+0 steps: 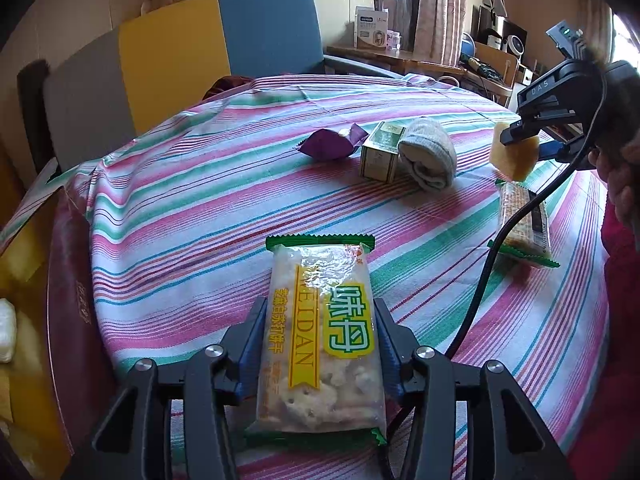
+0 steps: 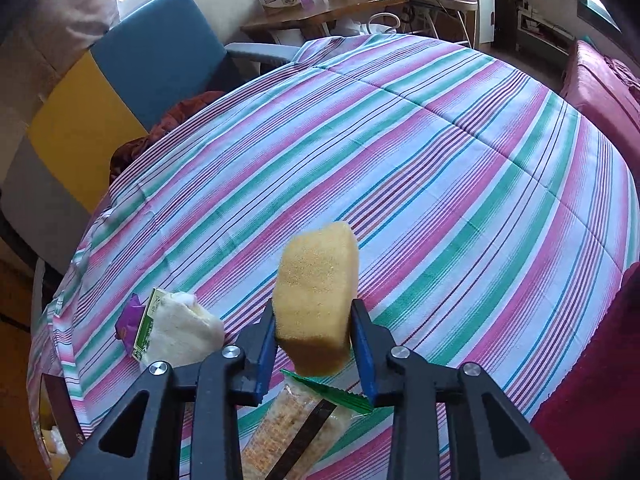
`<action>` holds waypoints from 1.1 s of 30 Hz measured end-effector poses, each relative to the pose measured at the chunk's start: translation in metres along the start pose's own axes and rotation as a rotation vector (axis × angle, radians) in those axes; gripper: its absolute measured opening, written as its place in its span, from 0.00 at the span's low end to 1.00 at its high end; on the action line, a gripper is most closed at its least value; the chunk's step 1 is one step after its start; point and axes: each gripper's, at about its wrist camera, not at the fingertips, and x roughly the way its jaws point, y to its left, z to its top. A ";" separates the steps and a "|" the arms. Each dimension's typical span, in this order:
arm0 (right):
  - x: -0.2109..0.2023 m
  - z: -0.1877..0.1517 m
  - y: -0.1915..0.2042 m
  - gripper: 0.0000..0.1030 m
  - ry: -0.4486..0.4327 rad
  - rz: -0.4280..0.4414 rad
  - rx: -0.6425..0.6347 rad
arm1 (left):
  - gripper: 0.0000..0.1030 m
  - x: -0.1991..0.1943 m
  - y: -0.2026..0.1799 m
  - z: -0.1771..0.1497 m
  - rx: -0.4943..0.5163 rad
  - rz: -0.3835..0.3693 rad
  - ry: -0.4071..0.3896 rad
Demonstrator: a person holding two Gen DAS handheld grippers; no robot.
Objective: Organize objects
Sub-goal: 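Lift the yellow sponge off the cloth with the right gripper, then carry the cracker packet into the gold tray and release it with the left gripper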
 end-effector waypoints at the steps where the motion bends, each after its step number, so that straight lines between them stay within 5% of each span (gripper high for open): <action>1: -0.001 0.000 0.000 0.33 -0.007 -0.005 -0.001 | 0.49 0.000 -0.001 0.000 0.002 0.002 0.001; 11: -0.008 0.005 0.004 0.33 -0.056 -0.017 -0.043 | 0.46 -0.015 -0.001 -0.001 -0.015 -0.001 0.032; 21: -0.019 0.000 0.011 0.33 -0.102 0.016 -0.093 | 0.46 -0.083 0.024 0.020 -0.103 -0.041 -0.076; 27: -0.024 -0.005 0.021 0.33 -0.114 0.016 -0.130 | 0.46 -0.111 0.066 0.021 -0.203 -0.036 -0.081; 33: -0.024 -0.007 0.024 0.33 -0.110 0.023 -0.145 | 0.46 -0.122 0.162 0.007 -0.445 0.006 -0.034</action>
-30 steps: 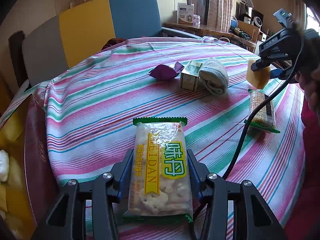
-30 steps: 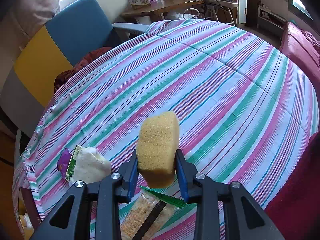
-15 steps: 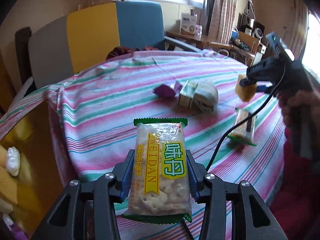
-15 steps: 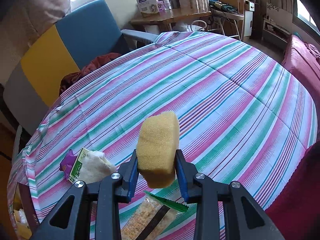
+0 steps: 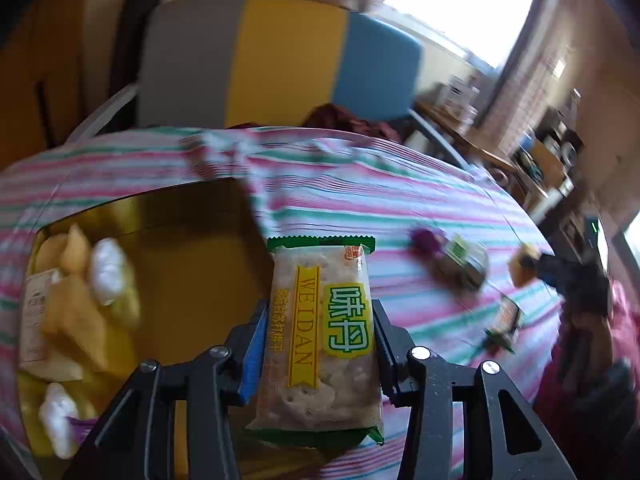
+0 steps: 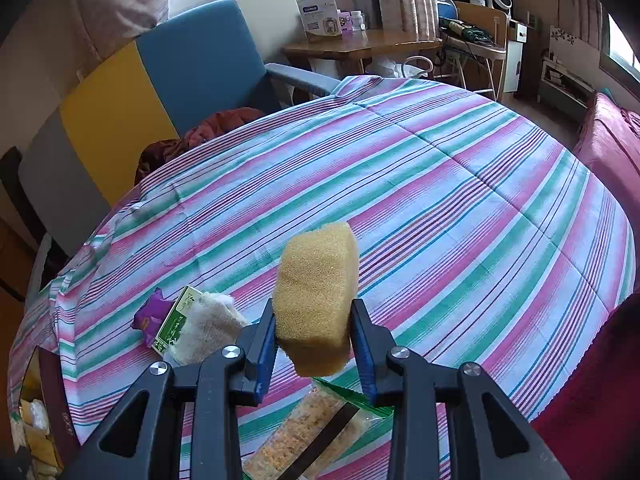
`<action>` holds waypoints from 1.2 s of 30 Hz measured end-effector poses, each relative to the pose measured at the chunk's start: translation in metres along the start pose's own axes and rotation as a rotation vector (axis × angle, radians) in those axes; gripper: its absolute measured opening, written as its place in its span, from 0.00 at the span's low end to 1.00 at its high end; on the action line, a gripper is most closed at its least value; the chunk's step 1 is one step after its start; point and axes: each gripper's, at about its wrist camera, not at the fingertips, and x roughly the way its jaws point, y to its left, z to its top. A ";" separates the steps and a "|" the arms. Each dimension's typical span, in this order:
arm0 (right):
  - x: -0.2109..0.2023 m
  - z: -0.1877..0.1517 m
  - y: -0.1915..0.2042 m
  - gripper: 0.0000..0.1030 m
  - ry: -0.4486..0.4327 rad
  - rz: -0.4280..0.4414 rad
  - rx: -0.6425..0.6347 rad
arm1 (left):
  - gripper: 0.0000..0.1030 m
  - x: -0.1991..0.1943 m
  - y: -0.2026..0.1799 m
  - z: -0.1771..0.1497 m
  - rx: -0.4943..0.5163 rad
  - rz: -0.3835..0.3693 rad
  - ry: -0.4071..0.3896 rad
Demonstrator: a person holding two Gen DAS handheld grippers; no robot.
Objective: Organize objects
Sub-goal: 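Carry the cracker packet into the gold tray and release it with the left gripper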
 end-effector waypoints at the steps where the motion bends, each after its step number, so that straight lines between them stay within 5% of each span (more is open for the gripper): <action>1: 0.000 0.000 0.001 0.33 0.001 0.003 -0.002 | 0.46 0.001 0.014 0.003 -0.024 0.026 0.002; 9: -0.001 0.000 0.005 0.33 0.003 0.028 -0.019 | 0.46 0.036 0.090 0.014 -0.163 0.167 0.093; 21: -0.002 0.001 0.007 0.33 0.001 0.056 -0.025 | 0.46 0.092 0.116 0.035 -0.164 0.332 0.119; 30: -0.001 0.001 0.006 0.33 0.007 0.061 -0.026 | 0.47 0.101 0.116 0.041 -0.158 0.337 0.128; 36: -0.007 0.000 0.012 0.33 -0.018 0.082 -0.049 | 0.48 0.052 0.105 0.039 -0.109 0.286 0.050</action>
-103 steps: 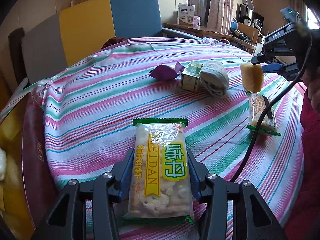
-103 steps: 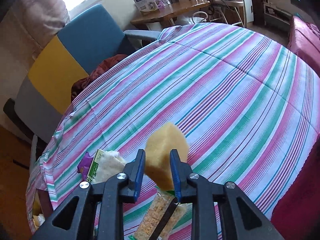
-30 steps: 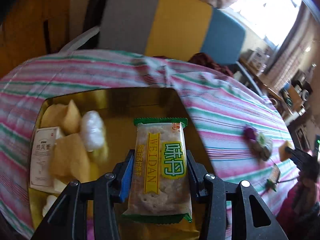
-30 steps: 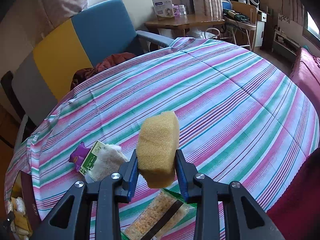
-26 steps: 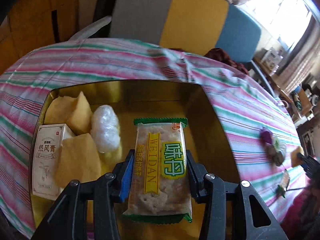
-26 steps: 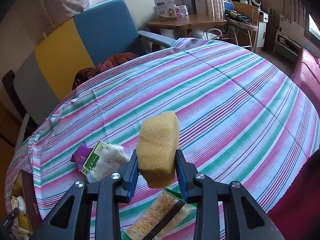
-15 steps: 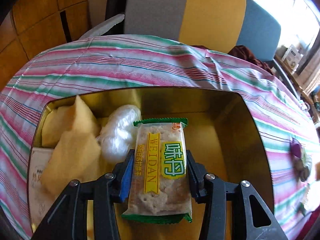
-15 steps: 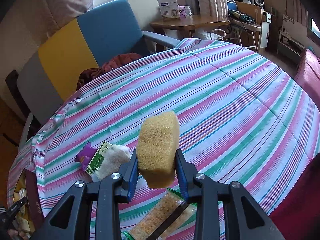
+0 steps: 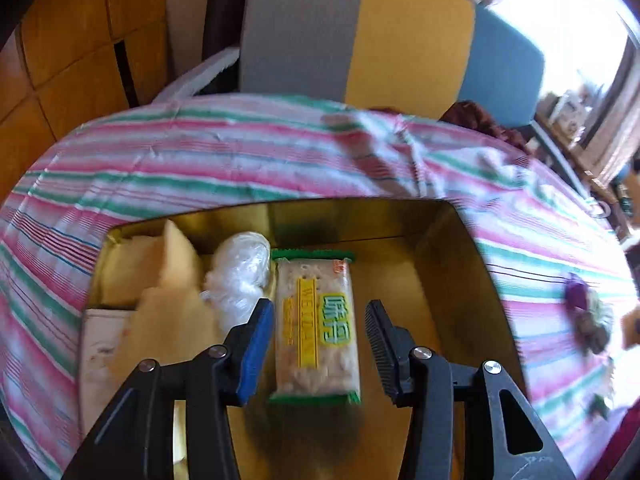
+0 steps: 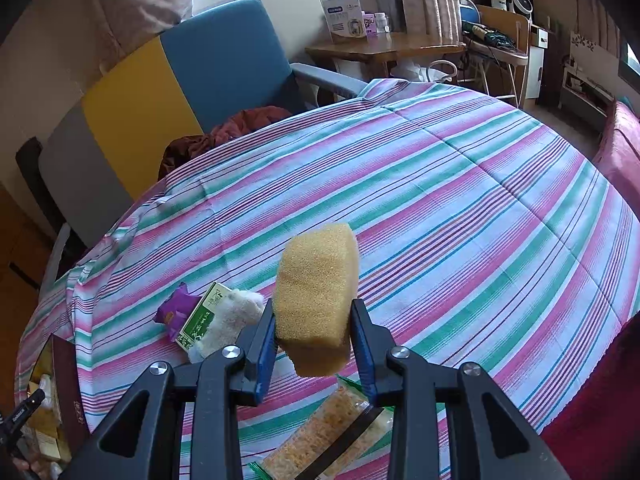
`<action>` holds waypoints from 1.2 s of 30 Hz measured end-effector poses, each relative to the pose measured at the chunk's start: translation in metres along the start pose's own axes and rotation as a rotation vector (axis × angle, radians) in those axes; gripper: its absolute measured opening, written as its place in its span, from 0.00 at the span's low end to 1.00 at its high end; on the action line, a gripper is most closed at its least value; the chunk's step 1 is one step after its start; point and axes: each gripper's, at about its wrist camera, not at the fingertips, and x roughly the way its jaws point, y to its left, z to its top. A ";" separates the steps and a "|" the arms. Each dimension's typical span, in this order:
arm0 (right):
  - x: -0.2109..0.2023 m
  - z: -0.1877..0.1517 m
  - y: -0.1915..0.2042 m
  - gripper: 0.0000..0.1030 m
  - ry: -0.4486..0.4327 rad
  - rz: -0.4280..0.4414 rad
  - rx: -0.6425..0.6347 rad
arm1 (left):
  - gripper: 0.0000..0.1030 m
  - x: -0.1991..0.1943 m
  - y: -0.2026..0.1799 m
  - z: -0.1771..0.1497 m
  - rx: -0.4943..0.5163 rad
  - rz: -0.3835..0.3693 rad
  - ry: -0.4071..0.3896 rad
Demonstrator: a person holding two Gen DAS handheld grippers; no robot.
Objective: Organize objects
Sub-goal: 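Carry the cracker packet into the gold tray and release it with the left gripper, then carry the yellow sponge into the gold tray and release it with the right gripper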
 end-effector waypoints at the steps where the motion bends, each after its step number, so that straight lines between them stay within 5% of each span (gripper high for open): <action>1: -0.002 0.000 0.002 0.33 -0.010 0.010 -0.009 | 0.50 -0.012 0.003 -0.003 0.008 -0.009 -0.021; 3: -0.007 0.000 0.009 0.33 -0.031 0.029 -0.039 | 0.61 -0.040 0.011 -0.012 0.021 -0.023 -0.076; 10: -0.029 -0.012 0.062 0.33 -0.029 0.217 -0.177 | 0.70 -0.105 0.059 -0.059 -0.020 0.001 -0.165; 16: -0.069 -0.057 0.176 0.33 0.033 0.417 -0.455 | 0.71 -0.116 0.100 -0.087 -0.118 0.046 -0.151; 21: -0.077 -0.119 0.267 0.33 0.168 0.555 -0.619 | 0.77 -0.118 0.120 -0.100 -0.191 0.048 -0.151; 33: -0.027 -0.224 0.385 0.36 0.382 0.554 -0.746 | 0.83 -0.121 0.148 -0.118 -0.266 0.079 -0.159; 36: -0.024 -0.234 0.402 0.46 0.402 0.604 -0.755 | 0.85 -0.121 0.151 -0.119 -0.276 0.105 -0.162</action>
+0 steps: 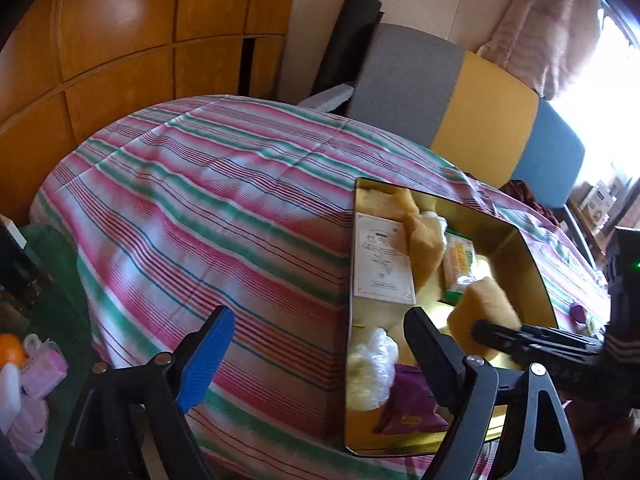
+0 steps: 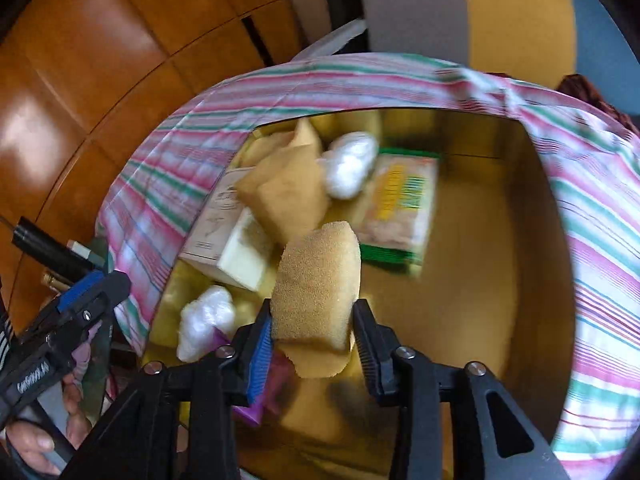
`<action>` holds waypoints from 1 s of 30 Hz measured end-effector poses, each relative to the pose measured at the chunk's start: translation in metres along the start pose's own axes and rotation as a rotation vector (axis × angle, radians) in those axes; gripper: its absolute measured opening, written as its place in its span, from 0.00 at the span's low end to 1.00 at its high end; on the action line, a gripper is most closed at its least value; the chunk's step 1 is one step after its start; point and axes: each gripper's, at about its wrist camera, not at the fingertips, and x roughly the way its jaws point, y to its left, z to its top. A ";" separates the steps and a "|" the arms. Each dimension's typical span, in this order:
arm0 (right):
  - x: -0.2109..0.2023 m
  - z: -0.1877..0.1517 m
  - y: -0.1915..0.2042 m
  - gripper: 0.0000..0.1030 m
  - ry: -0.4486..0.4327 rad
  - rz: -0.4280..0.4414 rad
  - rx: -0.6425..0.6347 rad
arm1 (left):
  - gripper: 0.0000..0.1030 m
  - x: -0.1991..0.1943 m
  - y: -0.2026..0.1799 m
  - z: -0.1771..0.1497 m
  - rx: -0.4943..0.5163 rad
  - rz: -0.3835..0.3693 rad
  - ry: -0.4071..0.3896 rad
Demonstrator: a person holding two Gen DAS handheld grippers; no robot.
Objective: Organize objects
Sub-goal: 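Carry the yellow sponge into the gold tray and release it with the right gripper, then move both tools back over the cloth toward the remaining items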
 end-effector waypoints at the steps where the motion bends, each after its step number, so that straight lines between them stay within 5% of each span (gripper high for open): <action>1: 0.001 0.000 0.002 0.46 -0.004 0.014 -0.004 | 0.85 -0.001 0.001 0.000 0.001 0.003 -0.009; 4: 0.000 -0.004 0.005 0.54 -0.014 0.046 -0.005 | 0.85 -0.005 0.000 0.001 0.013 0.021 -0.040; 6: -0.008 -0.008 0.005 0.74 -0.031 0.042 -0.014 | 0.86 -0.008 0.000 0.000 0.025 0.039 -0.067; 13: -0.043 -0.028 0.007 0.75 -0.119 -0.055 -0.064 | 0.99 -0.021 -0.019 -0.003 0.119 0.068 -0.143; 30: -0.111 -0.071 -0.048 0.75 -0.233 -0.263 0.043 | 1.00 -0.035 -0.058 -0.014 0.249 0.048 -0.168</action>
